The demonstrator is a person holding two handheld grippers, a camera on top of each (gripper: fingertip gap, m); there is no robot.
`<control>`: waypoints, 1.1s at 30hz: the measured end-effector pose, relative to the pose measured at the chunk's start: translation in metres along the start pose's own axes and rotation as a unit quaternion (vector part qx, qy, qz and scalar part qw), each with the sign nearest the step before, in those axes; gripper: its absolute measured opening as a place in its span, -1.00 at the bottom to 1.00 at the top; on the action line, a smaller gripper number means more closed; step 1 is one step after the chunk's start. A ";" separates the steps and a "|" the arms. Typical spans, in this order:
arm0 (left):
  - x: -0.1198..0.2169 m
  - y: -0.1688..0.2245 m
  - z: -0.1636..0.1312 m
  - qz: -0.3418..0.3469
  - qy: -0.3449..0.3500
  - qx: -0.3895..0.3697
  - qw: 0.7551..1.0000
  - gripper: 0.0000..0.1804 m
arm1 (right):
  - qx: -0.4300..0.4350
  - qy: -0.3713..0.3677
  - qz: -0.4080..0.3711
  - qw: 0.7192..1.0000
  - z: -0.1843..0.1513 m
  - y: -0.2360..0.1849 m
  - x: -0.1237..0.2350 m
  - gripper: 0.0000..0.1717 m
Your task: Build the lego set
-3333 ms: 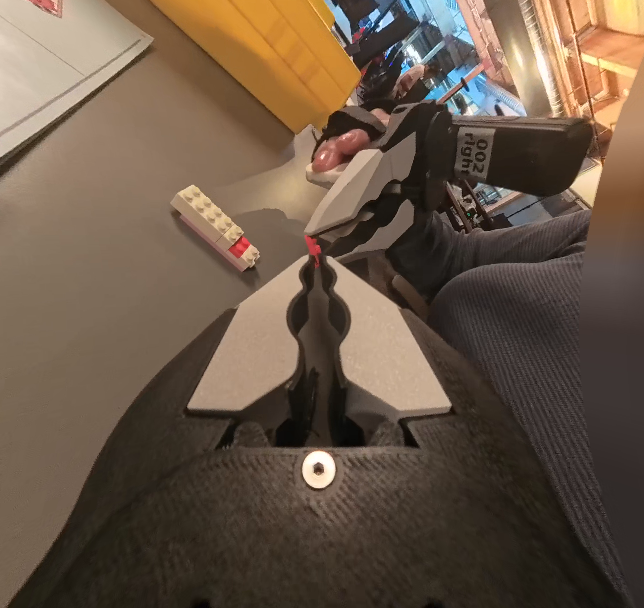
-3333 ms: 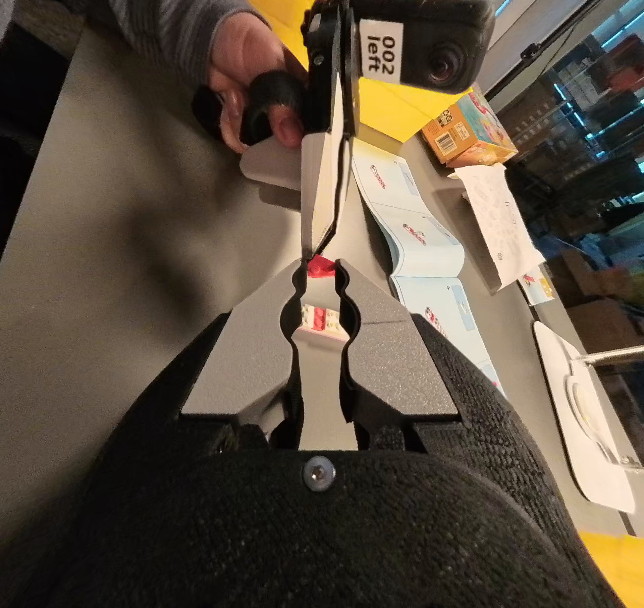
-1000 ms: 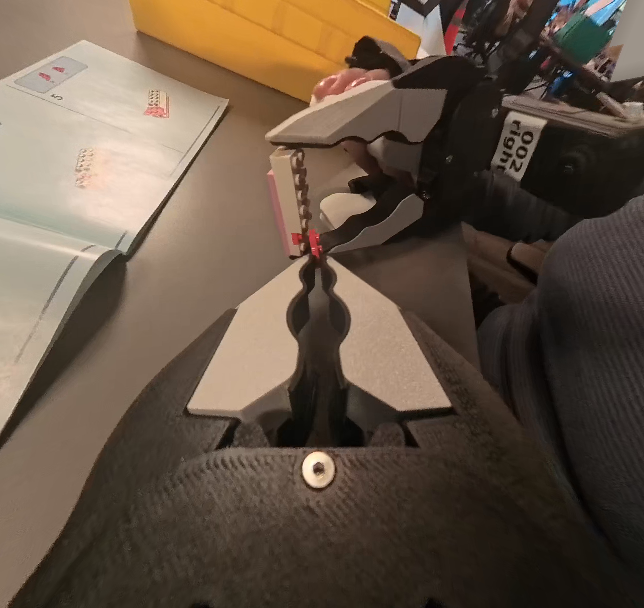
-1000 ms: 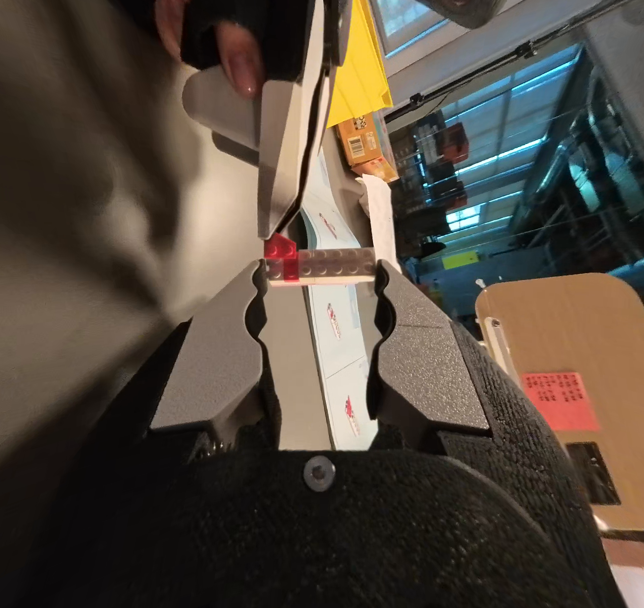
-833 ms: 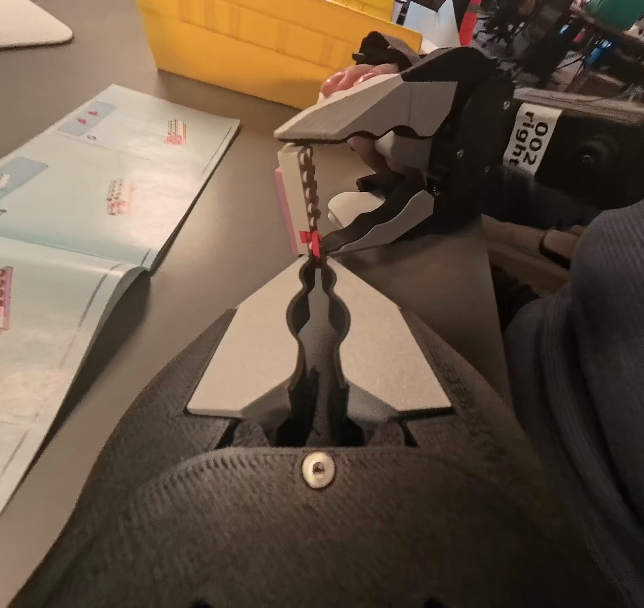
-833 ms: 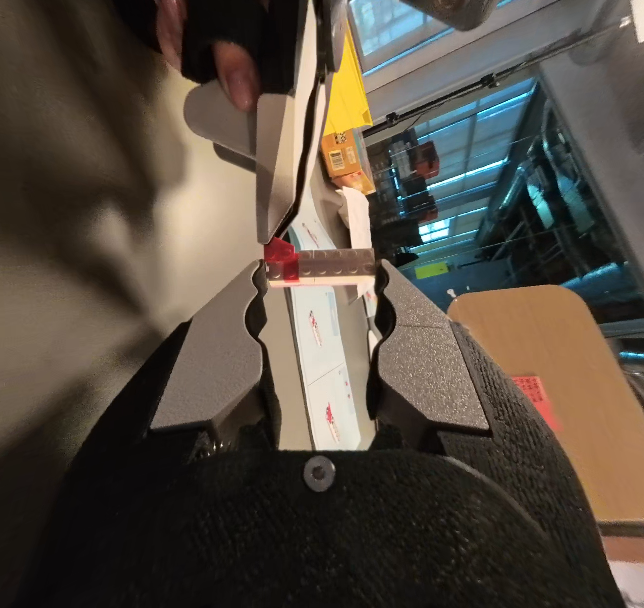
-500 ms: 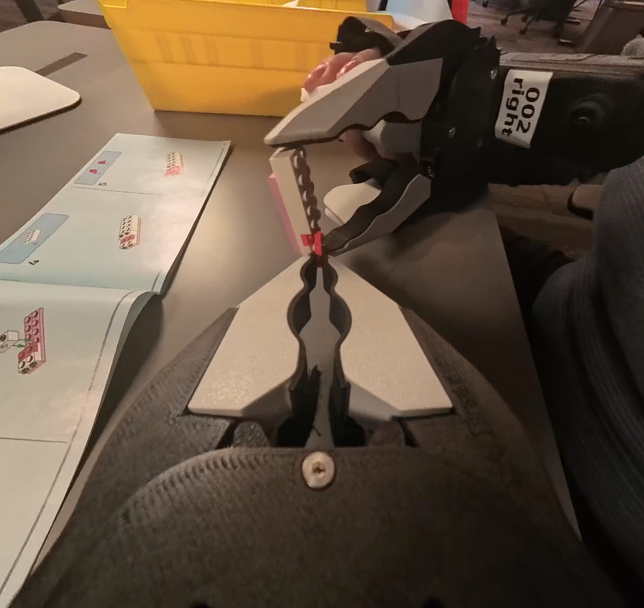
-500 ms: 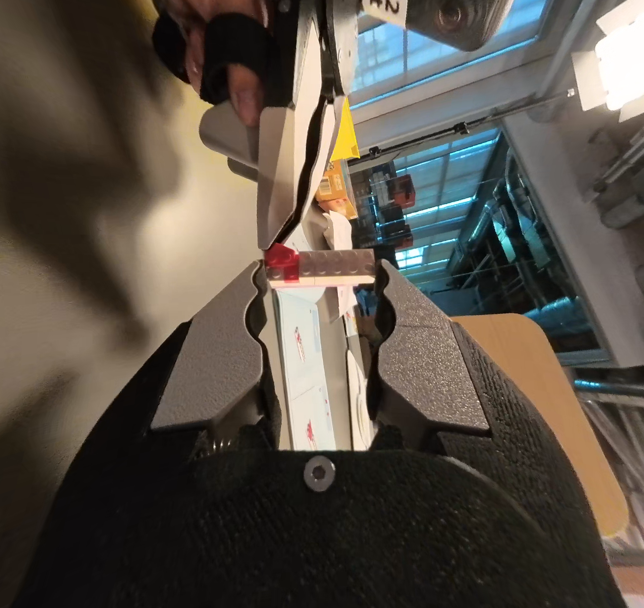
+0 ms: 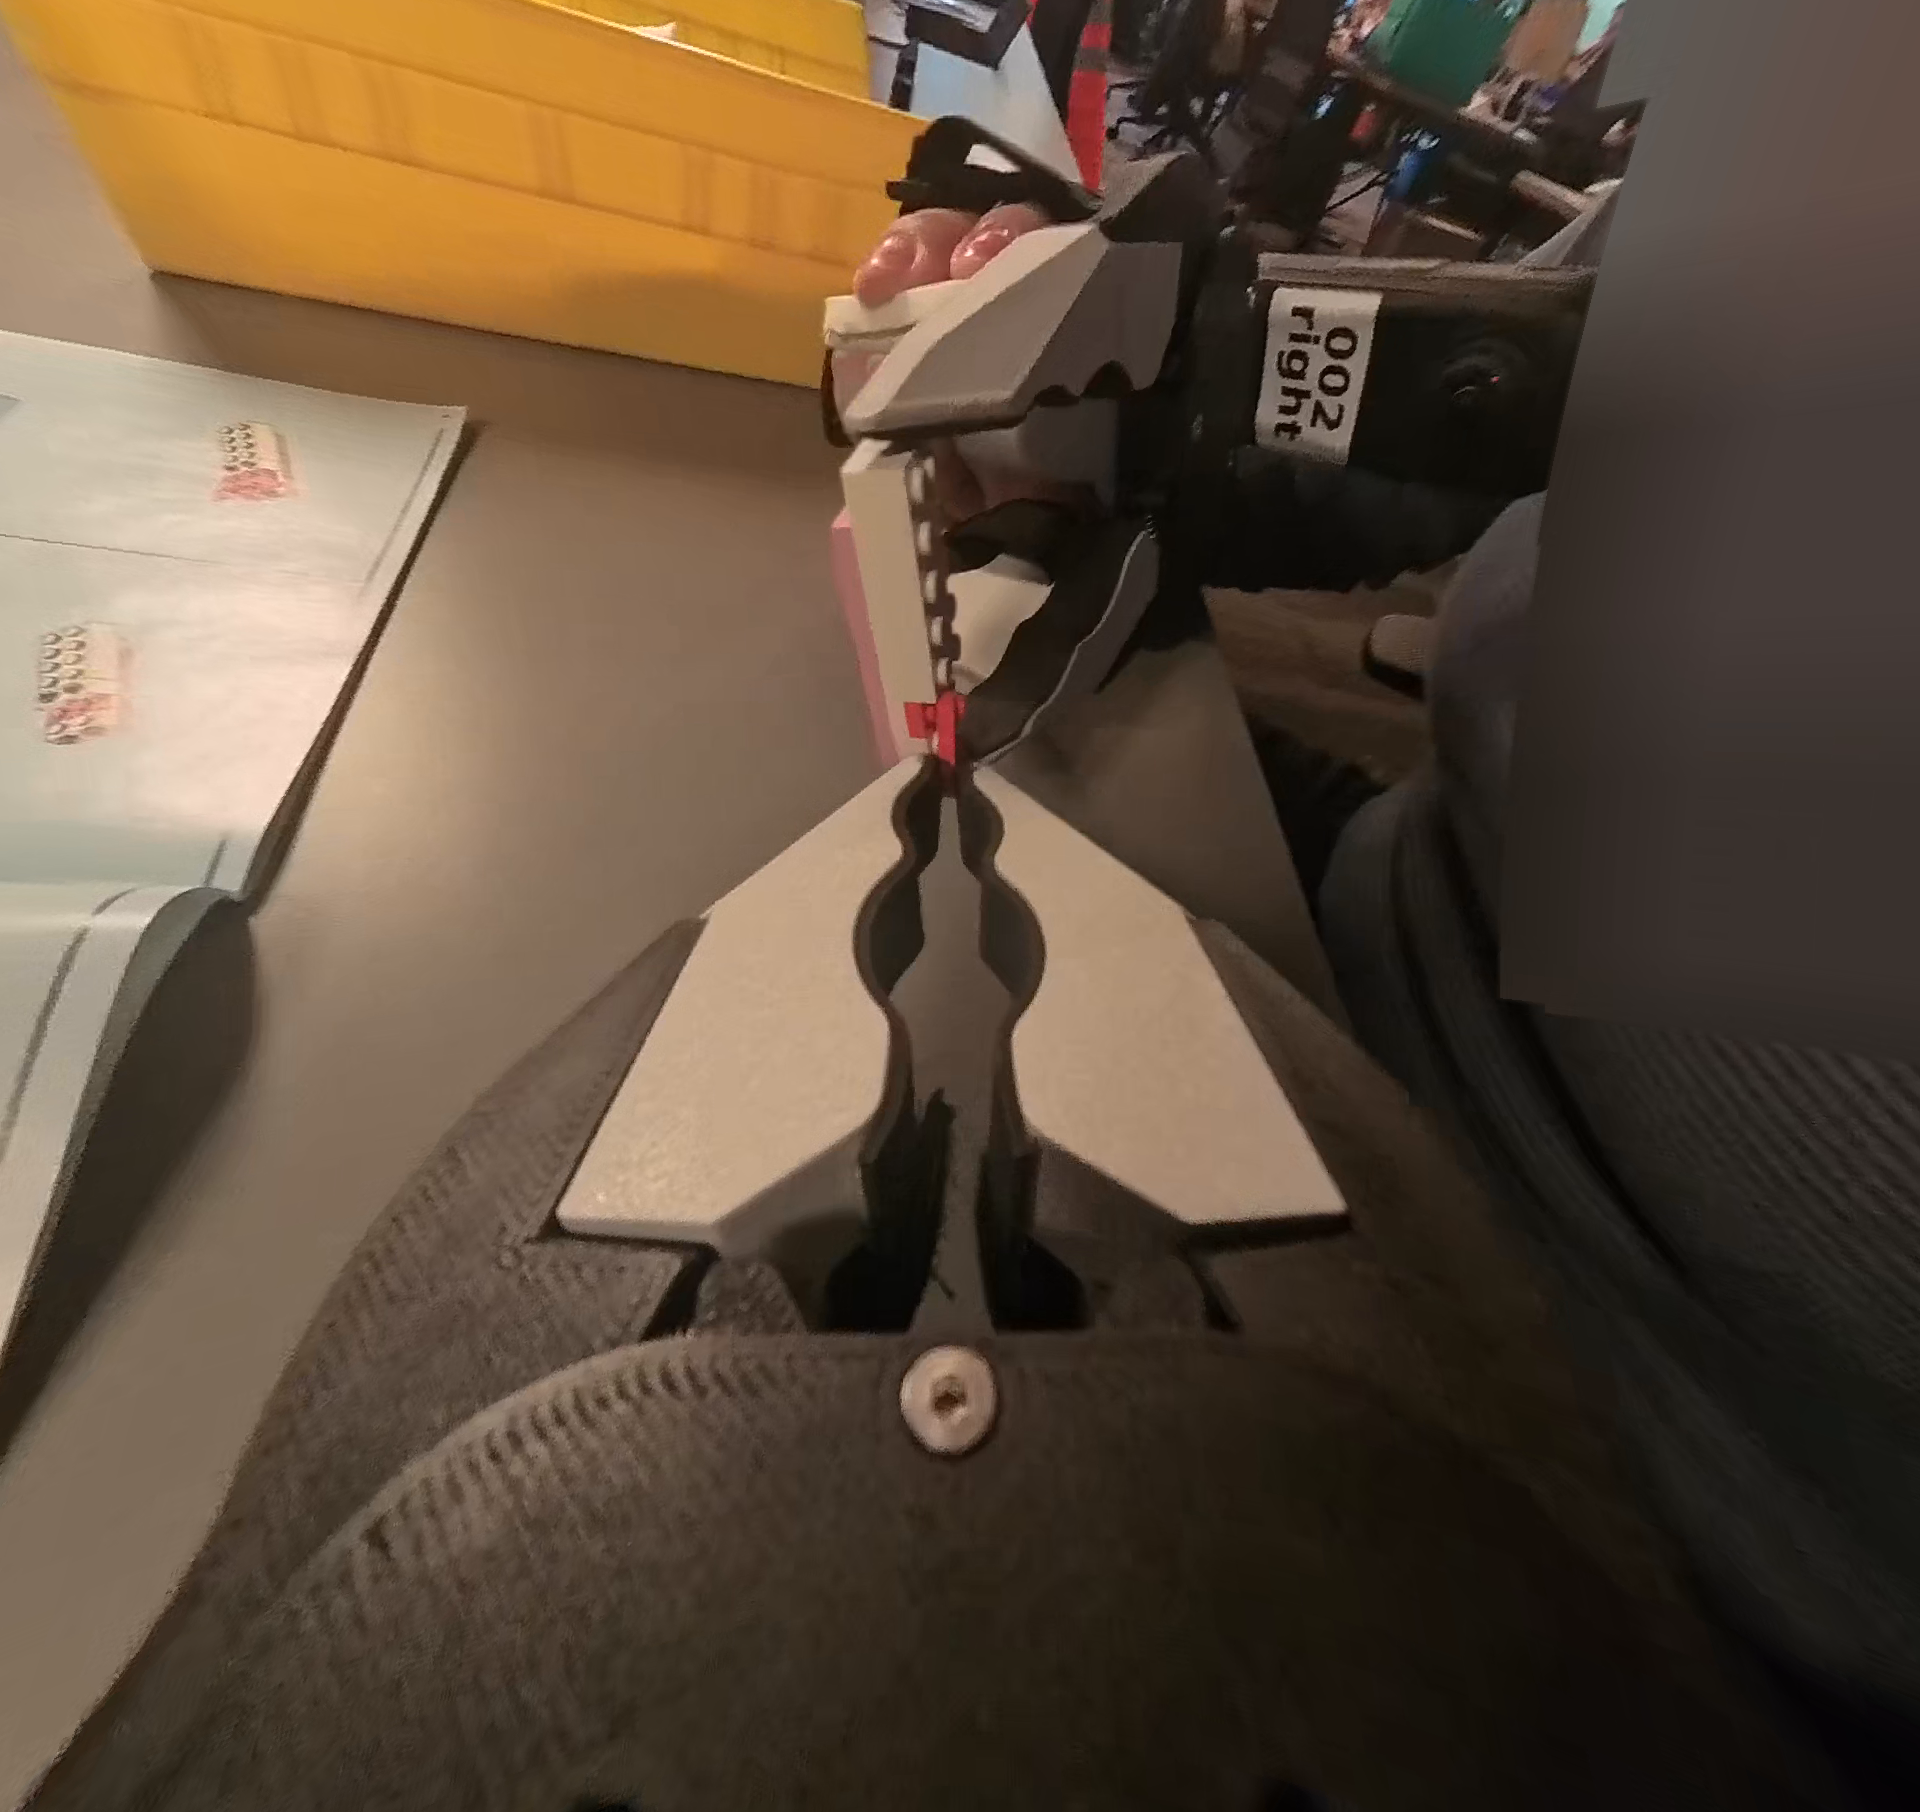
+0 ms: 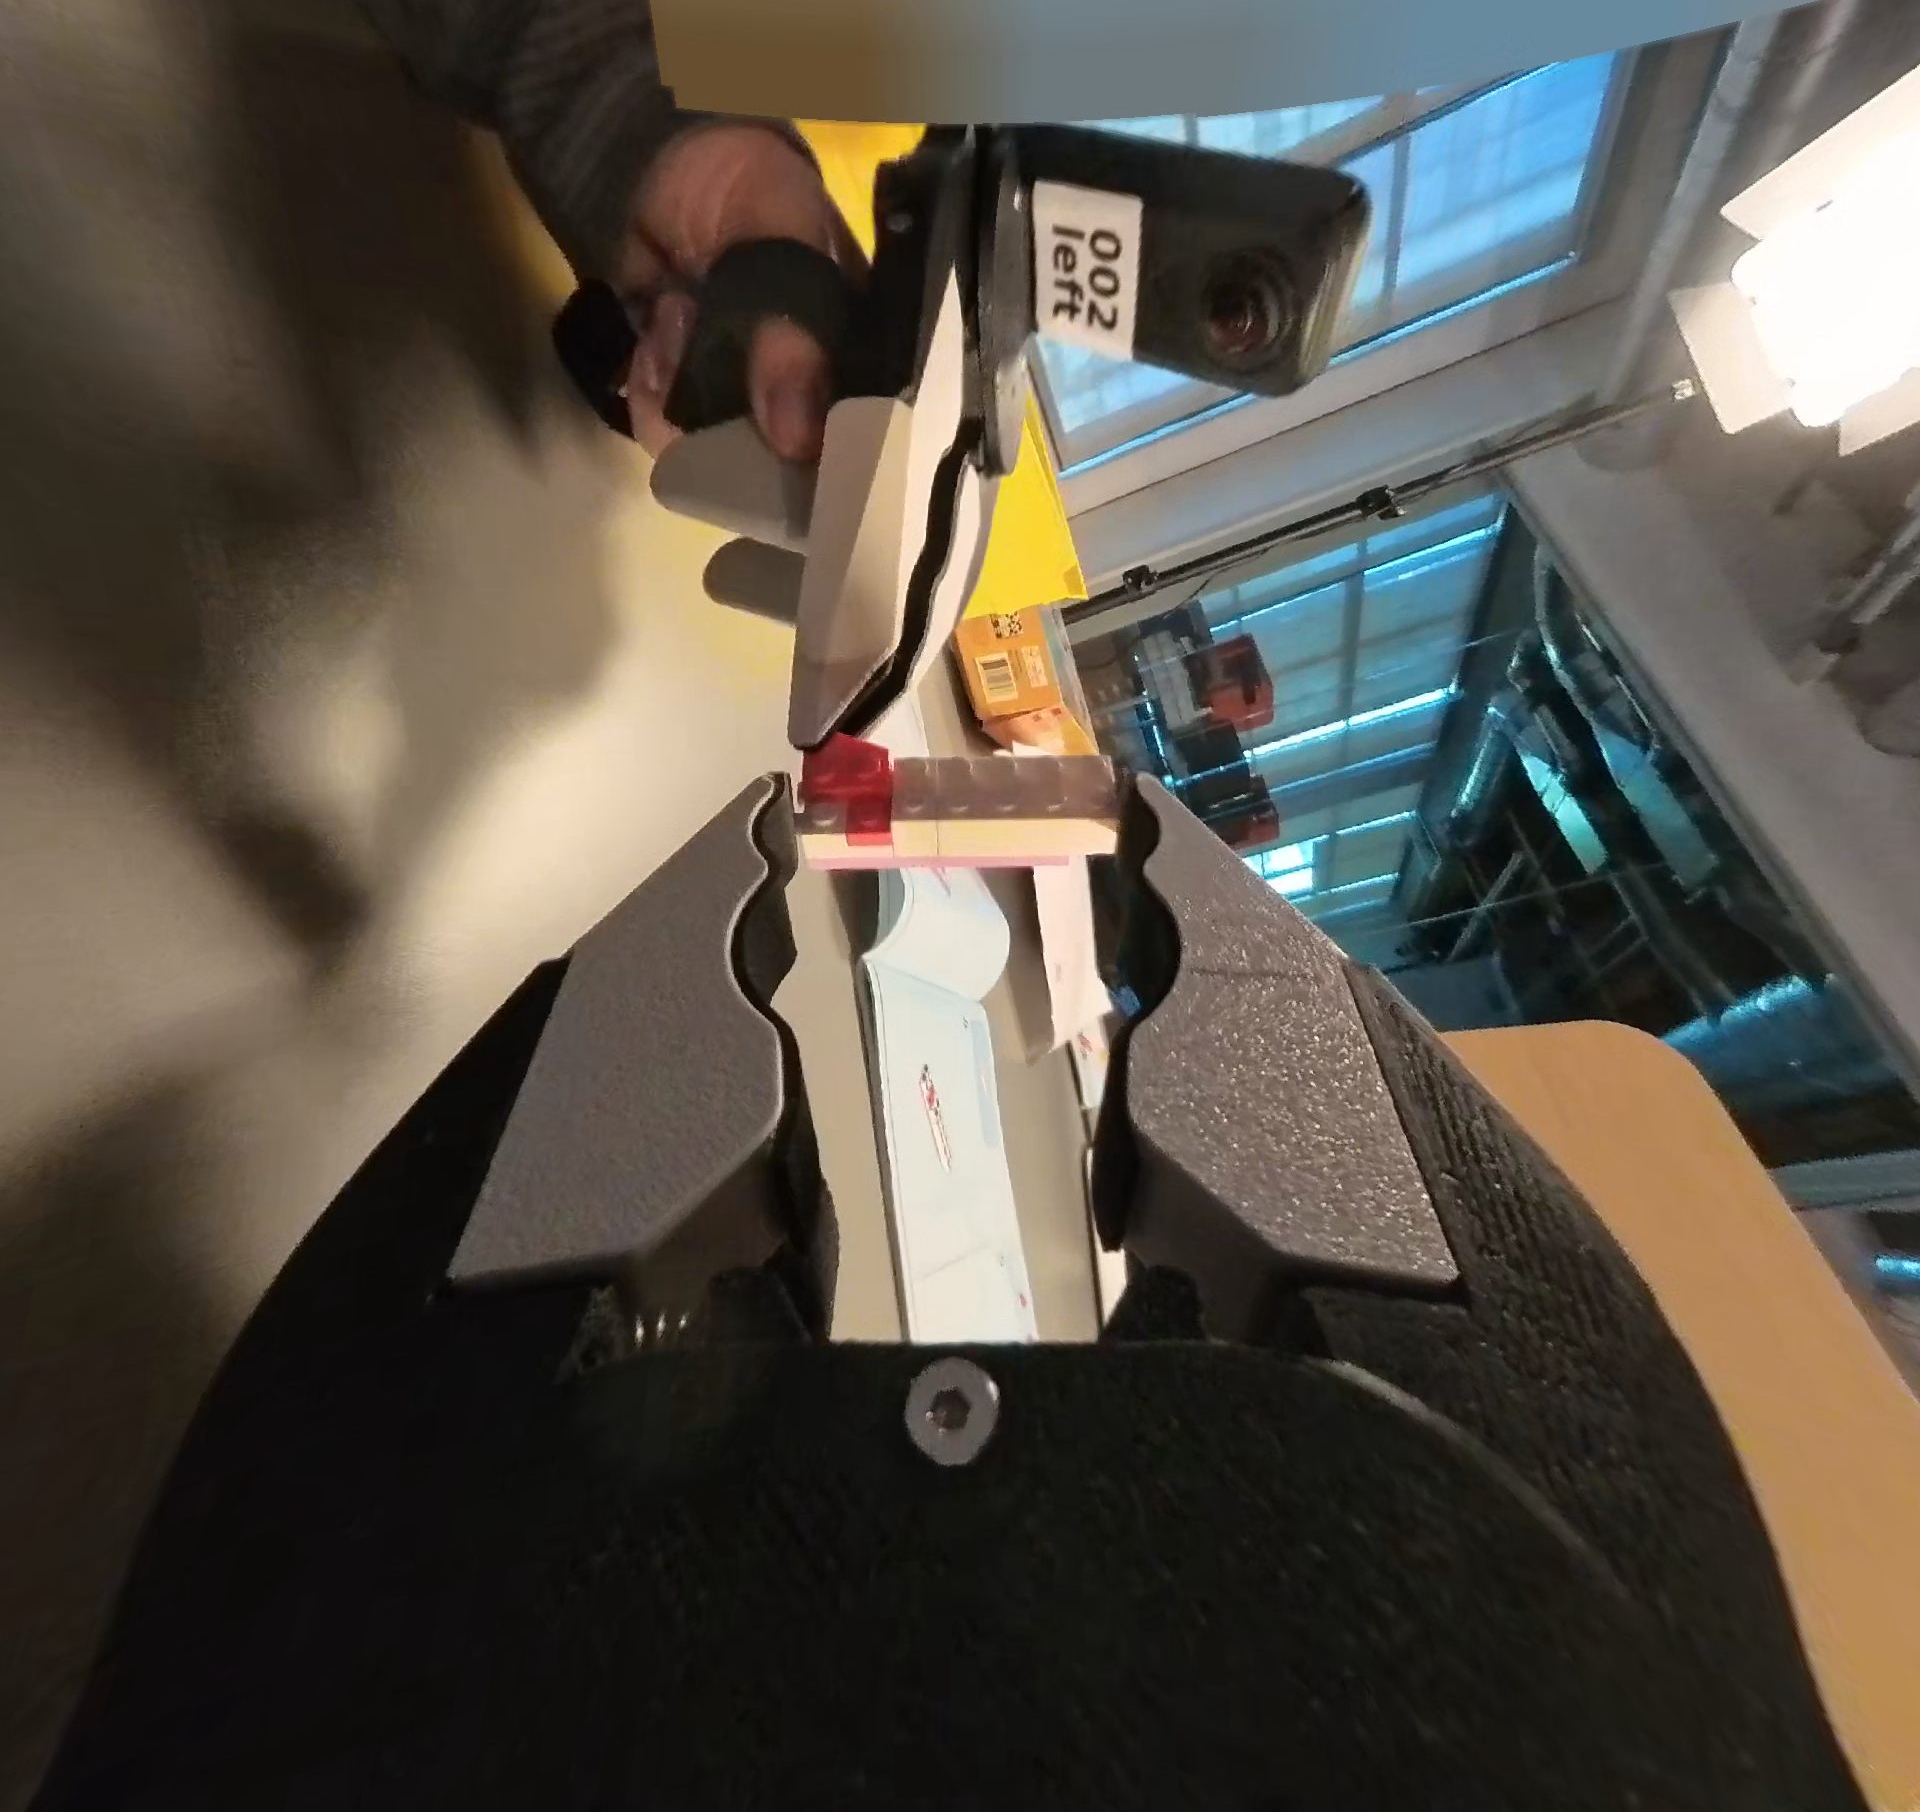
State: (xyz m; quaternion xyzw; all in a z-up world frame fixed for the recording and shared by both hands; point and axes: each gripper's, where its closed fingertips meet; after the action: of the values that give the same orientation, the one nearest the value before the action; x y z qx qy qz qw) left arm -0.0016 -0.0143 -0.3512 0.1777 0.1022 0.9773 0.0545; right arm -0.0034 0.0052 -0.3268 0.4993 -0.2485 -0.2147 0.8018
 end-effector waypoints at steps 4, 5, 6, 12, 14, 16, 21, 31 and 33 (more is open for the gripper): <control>0.001 0.003 0.001 -0.019 0.003 0.018 1.000 -0.97 | 0.004 0.007 -0.002 1.000 0.005 0.001 0.001 -0.29; 0.002 0.003 0.001 -0.023 0.003 0.022 0.999 -0.97 | 0.000 0.009 0.001 1.000 0.005 0.000 0.001 -0.29; 0.002 0.004 0.001 -0.027 0.001 0.028 0.999 -0.98 | -0.010 0.012 0.006 1.000 0.005 0.000 0.001 -0.29; 0.000 0.003 -0.001 -0.049 -0.010 0.092 0.994 -0.98 | -0.175 0.035 0.082 0.981 -0.006 -0.006 -0.003 -0.29; -0.004 -0.002 -0.008 -0.046 -0.037 0.130 0.990 -0.98 | -0.246 0.018 0.135 0.960 -0.017 -0.018 -0.008 -0.29; -0.009 -0.006 -0.014 -0.041 -0.061 0.159 0.984 -0.98 | -0.291 -0.021 0.180 0.939 -0.032 -0.032 -0.013 -0.29; -0.014 -0.018 -0.020 -0.025 -0.075 0.254 0.964 -0.98 | -0.382 -0.073 0.250 0.887 -0.049 -0.054 -0.013 -0.29; -0.024 -0.015 -0.023 -0.054 -0.088 0.355 0.929 -0.98 | -0.461 -0.095 0.274 0.839 -0.060 -0.058 -0.009 -0.05; -0.025 -0.015 -0.021 -0.058 -0.082 0.366 0.925 -0.98 | -0.433 -0.064 0.258 0.862 -0.051 -0.051 -0.005 -0.06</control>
State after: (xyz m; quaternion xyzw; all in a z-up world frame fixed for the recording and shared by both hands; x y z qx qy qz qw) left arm 0.0148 -0.0069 -0.3821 0.2583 0.4578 0.8492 0.0502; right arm 0.0188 0.0227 -0.3930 0.0056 -0.3015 -0.1182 0.9461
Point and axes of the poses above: each gripper's, where its closed fingertips meet, x back along the fingers, z out of its top, y = z × x across the jaws, and after that the axes turned 8 degrees about z, right-handed
